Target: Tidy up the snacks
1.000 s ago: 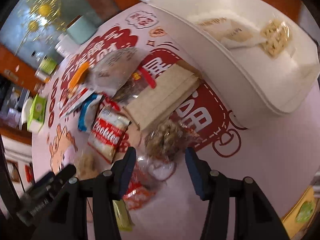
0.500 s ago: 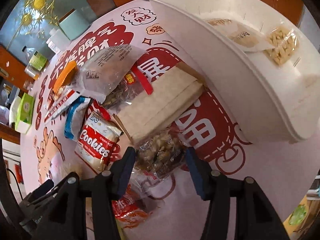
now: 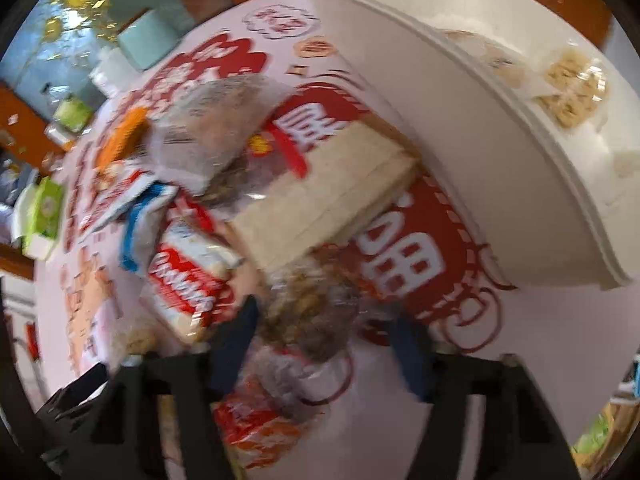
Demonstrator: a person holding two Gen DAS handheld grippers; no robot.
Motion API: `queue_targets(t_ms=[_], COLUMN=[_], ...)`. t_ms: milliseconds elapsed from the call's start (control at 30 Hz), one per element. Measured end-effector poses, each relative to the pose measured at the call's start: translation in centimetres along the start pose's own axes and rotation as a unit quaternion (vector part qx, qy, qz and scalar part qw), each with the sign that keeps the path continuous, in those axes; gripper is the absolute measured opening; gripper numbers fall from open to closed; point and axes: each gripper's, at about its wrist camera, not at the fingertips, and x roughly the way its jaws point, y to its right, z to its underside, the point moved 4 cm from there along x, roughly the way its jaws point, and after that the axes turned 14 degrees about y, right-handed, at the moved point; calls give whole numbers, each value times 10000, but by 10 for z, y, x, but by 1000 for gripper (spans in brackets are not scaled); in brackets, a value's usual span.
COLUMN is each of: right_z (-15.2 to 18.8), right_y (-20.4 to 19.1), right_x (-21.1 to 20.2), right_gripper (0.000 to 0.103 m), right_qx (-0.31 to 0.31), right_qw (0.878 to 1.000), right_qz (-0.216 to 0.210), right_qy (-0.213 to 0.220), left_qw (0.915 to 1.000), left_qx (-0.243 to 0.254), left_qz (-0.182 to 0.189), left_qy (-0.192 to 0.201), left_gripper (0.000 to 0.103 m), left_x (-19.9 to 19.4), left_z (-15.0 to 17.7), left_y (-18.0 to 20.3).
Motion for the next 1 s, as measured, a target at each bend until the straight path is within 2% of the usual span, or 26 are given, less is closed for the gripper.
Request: queue_targets(t_ms=[100,133,200,233,267,533,767,1000], right_z=[1,2,2,4,4,0,-9,-28], right_y=[-5,-6,-7,-6,-6,-15,-19,-29], right_x=[-4,-5,-10,-11,-13,-28,-63,-111], right_gripper=[47,46,45,45,45,44,44,44], right_qx=[-214,-261,-310,-333,-366,-578,-750,-1186], right_qw=[9998,9997,9995,9994,9993,9977,9941,9841], right_qz=[19,7,-42,-53,-65,-228,-420,-583], right_qy=[3,7,26,51,74,284,666,1185], left_qw=[10000,10000,9996,9994,9992,9996,9971,9908], left_qx=[56,65,187,249,329,115,-71,122], left_qz=[-29,-21,3,9,-1,96,364,478], left_qy=[8,33,188,221,219,222,662,1263], left_gripper=[100,95,74,59,57,48,48,48], left_x=[3,2,-2,-3,-3,-19,-71,-138], left_z=[0,-1,-2,-2,-2,-4,-16,-38], left_y=[0,0,5,6,8,9,15,30])
